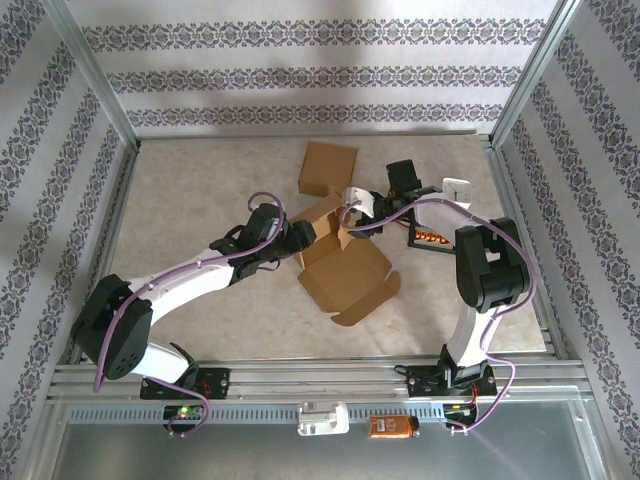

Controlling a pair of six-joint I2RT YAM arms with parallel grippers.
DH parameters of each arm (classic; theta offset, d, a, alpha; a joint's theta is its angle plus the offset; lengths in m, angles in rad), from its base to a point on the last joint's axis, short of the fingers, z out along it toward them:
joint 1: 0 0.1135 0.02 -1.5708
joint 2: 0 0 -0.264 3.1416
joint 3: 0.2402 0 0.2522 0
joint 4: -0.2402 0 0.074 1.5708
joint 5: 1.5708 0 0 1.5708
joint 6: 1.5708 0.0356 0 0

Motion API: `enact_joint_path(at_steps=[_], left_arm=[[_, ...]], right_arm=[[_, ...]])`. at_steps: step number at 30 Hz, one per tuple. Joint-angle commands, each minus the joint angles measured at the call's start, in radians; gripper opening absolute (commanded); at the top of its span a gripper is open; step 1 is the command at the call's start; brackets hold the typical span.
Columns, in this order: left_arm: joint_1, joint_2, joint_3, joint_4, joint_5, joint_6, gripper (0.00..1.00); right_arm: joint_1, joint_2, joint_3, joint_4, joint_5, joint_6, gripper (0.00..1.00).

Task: Fold the paper box

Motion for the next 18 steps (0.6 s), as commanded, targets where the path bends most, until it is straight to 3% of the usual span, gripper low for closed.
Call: enact_joint_path(at_steps=[1,8,13,18], left_arm=[[0.008,0.003,0.022,0.016,0.015,0.026,0.65],[0.008,0.002,0.025,0.027,0.027,0.03,0.65],[0.008,-0.006,0.021,0.028,0.031,0.033,0.65],[0.008,-0.032,0.017,0.031,0.025,0.035,0.65]], right_arm=[[0.027,0.018,0.029,-0.007,-0.028,0.05,0.53],[0.09,0.042,0.056,0.019,0.168,0.21,0.45],[0.115,0.06,0.074,0.012,0.241,0.238,0.38],[0.126,0.064,0.09,0.007,0.289,0.288,0.22]])
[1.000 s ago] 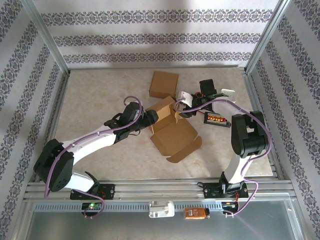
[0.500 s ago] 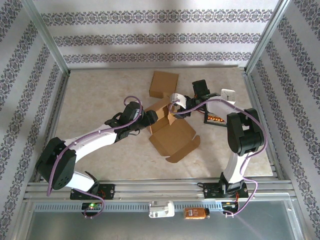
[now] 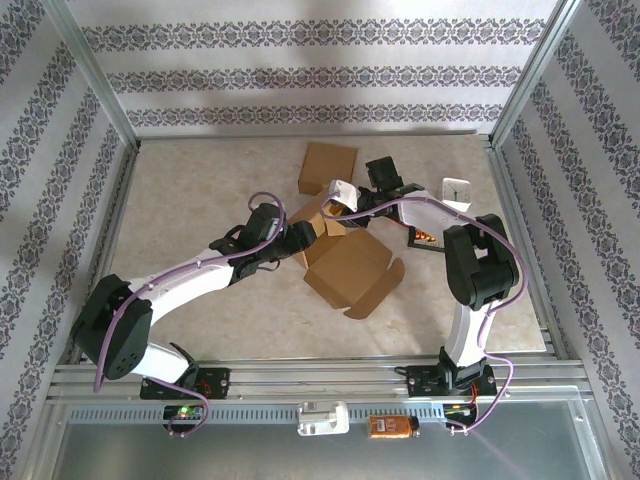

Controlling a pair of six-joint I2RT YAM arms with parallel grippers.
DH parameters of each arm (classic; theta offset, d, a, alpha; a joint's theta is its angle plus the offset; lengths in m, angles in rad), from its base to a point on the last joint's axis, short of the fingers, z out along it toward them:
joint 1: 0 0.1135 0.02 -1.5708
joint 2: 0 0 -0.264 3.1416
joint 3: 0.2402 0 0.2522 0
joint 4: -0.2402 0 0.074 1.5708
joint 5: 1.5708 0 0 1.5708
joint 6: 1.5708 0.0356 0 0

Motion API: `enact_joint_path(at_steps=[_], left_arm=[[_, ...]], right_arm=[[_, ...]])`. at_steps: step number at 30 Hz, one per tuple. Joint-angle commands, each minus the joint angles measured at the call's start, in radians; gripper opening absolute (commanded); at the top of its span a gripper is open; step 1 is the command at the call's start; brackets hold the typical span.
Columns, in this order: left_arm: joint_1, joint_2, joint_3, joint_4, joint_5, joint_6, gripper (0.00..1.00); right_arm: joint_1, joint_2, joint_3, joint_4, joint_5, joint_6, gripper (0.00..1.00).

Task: Fold the paper box

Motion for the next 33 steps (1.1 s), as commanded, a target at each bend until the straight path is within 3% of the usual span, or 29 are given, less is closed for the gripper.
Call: enact_joint_path(at_steps=[1,8,13,16,22,27,33], left_arm=[[0.008,-0.04,0.016,0.031,0.01,0.02,0.65],[0.008,-0.159,0.016,0.011,-0.045,0.018,0.66],[0.018,-0.251,0.009,-0.06,-0.18,-0.004,0.66],[0.044,-0.281,0.009,-0.098,-0.204,-0.011,0.67],[0.121,-0.284,-0.009,-0.075,-0.102,-0.039,0.69],[0.147,-0.251,-0.014,-0.026,-0.039,-0.038,0.72],[0.151,-0.193,-0.078,0.053,0.052,-0.161,0.72]], right_arm=[[0.026,0.023,0.019,-0.036,0.036,0.066,0.2],[0.04,-0.032,-0.005,-0.003,0.101,0.221,0.04],[0.084,-0.121,-0.049,0.019,0.233,0.378,0.02],[0.123,-0.187,-0.082,0.017,0.346,0.515,0.02],[0.183,-0.309,-0.244,0.145,0.428,0.788,0.03],[0.265,-0.31,-0.332,0.226,0.556,0.753,0.03],[0.268,-0.268,-0.343,0.274,0.585,0.819,0.04]])
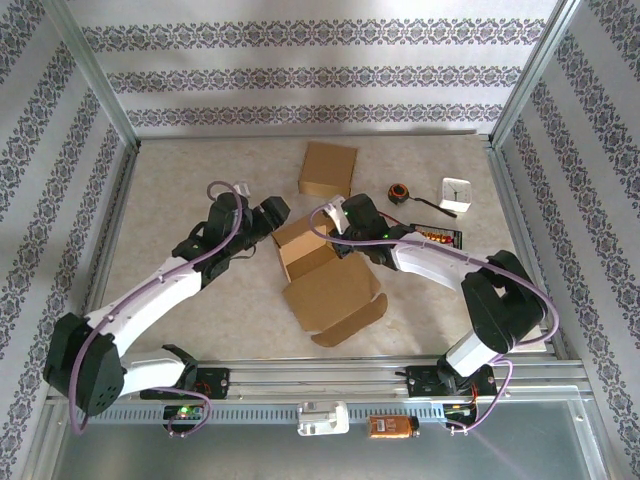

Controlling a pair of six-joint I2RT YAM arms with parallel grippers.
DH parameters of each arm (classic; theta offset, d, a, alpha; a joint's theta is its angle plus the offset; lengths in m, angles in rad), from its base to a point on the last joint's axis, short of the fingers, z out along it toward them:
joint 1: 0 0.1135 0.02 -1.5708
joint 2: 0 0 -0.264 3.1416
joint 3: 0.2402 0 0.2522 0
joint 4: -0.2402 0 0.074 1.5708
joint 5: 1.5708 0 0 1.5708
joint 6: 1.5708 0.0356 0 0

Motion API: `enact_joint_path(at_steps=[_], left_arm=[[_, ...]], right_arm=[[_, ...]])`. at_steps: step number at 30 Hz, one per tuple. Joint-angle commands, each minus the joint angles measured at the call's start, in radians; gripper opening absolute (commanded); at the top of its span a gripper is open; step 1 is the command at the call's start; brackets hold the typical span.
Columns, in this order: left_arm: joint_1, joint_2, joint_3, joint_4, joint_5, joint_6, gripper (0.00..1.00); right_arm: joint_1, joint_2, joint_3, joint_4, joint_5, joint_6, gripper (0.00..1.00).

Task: Fold the paper box

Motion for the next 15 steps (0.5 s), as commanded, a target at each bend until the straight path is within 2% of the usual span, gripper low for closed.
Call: enact_joint_path(at_steps=[1,7,10,15], left_arm=[[0.013,0.011,-0.043,0.031,0.055,-0.09,0.72],[0.014,-0.081,-0.043,-0.124,-0.026,-0.073,0.71],[0.014,-0.069,-0.058,-0.067,0.022,-0.089,0.71],[0.013,0.042,-0.032,0.018,0.098,-0.101,0.72]], right_arm=[[0.0,0.021,-0.004,0.081,0.087,0.067,0.04],[0.0,0.024,-0.011,0.113,0.179,0.081,0.04],[0.003,0.019,-0.022,0.145,0.159,0.083,0.04],[0.012,0.022,-0.022,0.152,0.147,0.084,0.04]])
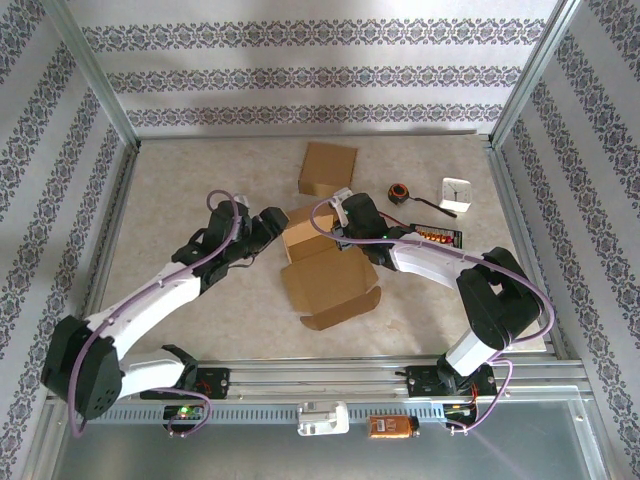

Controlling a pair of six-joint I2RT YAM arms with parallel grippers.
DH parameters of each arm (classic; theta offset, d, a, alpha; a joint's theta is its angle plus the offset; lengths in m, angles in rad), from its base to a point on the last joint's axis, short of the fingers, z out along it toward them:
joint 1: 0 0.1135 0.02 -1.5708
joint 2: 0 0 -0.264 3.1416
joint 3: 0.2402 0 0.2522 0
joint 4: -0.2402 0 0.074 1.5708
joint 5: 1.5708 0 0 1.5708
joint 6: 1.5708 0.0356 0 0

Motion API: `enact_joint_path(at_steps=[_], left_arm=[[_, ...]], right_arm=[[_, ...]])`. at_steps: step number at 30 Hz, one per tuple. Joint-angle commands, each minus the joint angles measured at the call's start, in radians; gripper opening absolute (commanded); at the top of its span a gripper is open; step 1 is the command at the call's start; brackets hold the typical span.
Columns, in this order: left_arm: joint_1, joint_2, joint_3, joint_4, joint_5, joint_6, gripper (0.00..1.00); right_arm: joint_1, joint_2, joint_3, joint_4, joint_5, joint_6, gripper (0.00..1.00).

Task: Fold the paper box

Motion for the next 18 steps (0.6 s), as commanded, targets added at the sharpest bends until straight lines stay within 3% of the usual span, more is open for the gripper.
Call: enact_joint_path(at_steps=[1,6,11,18], left_arm=[[0.013,0.065,0.012,0.069,0.042,-0.024,0.72],[0.013,0.131,-0.017,0.166,0.036,-0.051,0.67],[0.013,0.166,-0.035,0.2,0.076,-0.067,0.59],[0.014,0.16,-0.011,0.165,0.079,-0.034,0.59]], right_arm=[[0.016,0.002,-0.009,0.047,0.015,0.02,0.04],[0.02,0.007,-0.029,0.072,0.016,0.024,0.06],[0.019,0.037,-0.024,0.084,-0.006,0.023,0.22],[0.003,0.127,0.018,0.151,-0.002,-0.027,0.19]])
